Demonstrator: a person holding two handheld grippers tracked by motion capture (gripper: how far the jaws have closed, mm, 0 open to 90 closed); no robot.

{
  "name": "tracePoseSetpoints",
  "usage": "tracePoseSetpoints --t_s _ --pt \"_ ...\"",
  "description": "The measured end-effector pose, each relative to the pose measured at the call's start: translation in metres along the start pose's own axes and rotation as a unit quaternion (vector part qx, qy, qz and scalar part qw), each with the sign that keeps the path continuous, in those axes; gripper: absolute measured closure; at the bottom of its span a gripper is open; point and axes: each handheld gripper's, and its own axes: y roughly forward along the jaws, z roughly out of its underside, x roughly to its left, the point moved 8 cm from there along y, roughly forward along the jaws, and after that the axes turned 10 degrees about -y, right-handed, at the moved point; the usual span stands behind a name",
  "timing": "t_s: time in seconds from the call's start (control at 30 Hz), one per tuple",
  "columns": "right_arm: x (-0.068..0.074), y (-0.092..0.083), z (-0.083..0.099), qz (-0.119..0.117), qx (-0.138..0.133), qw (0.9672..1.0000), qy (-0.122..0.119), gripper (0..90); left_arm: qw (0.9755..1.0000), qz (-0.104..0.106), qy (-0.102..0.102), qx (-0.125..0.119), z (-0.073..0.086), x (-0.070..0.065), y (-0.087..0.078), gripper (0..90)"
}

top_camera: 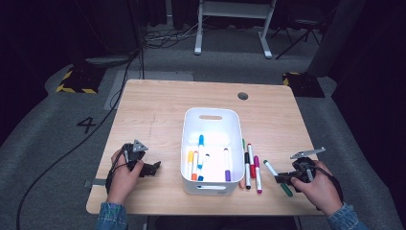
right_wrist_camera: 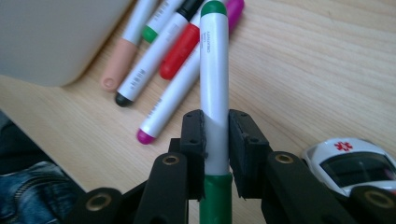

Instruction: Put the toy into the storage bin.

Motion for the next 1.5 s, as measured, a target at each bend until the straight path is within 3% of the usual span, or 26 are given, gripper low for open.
tracePoseSetpoints --t_s 0.23,0.77,0.93,1.5 --pt "0.011 -0.016 -0.019 -0.023 -0.032 0.9992 -0.006 77.2 1.0000 0.002 -0.001 0.001 0.000 0.000 0.000 0.0" --pt "0.023 -0.049 -0.060 -0.043 -0.074 0.9961 -0.023 77.2 1.0000 0.001 0.000 0.001 0.000 0.000 0.000 0.0" --pt "0.034 -0.052 -0.076 -0.067 -0.084 0.9936 -0.033 77.2 1.0000 -0.005 -0.003 0.000 -0.004 -0.001 0.003 0.0" --pt "0.074 -0.043 -0.131 -0.100 -0.083 0.9879 -0.085 77.2 1.0000 -0.004 -0.004 -0.002 -0.005 -0.002 0.005 0.0"
